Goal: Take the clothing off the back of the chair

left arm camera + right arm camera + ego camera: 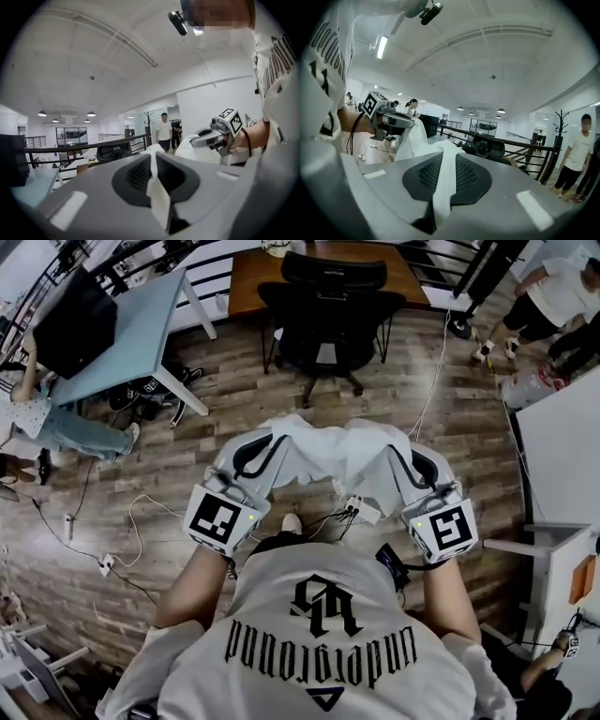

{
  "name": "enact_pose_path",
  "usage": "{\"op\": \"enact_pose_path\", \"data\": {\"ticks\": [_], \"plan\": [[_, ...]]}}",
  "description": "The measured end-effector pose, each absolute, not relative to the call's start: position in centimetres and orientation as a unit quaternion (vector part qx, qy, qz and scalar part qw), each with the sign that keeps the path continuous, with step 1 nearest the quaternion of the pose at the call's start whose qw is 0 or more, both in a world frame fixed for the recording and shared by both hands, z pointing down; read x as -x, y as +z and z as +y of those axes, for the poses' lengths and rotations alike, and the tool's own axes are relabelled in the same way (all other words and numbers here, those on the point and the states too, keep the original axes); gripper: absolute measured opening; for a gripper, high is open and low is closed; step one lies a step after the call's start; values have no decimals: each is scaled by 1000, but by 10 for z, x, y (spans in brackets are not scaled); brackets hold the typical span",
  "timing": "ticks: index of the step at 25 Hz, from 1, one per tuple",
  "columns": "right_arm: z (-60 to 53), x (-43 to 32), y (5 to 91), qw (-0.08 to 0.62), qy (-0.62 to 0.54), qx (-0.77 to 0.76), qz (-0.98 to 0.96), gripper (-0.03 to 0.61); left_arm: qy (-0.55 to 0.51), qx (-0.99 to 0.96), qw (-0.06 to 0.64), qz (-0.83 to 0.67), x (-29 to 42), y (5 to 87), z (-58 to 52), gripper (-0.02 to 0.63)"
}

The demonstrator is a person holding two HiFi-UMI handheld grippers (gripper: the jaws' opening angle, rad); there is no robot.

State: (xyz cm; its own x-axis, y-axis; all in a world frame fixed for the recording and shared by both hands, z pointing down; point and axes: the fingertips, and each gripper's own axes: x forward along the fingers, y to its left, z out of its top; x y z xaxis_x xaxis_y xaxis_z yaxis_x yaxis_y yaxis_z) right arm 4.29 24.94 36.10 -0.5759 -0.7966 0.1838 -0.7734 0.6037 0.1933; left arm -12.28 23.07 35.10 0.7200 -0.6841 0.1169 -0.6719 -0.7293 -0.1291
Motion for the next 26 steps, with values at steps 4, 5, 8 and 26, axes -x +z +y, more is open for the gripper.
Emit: {"op": "enact_pose_path", "data": {"ticks": [4, 5, 8, 26], "plan": [[285, -67, 364, 131, -45, -429, -892, 26, -81, 923, 23, 376, 98, 359, 263, 66], [294, -72, 364, 132, -46, -427, -893, 26, -81, 922, 22, 377, 93, 359, 272, 66], [322, -87, 369, 133, -47, -424, -895, 26, -79, 923, 36, 376, 80, 362, 298, 66], [385, -130, 379, 136, -40, -422, -895, 26, -76, 922, 7, 380, 34, 365, 367, 66]]}}
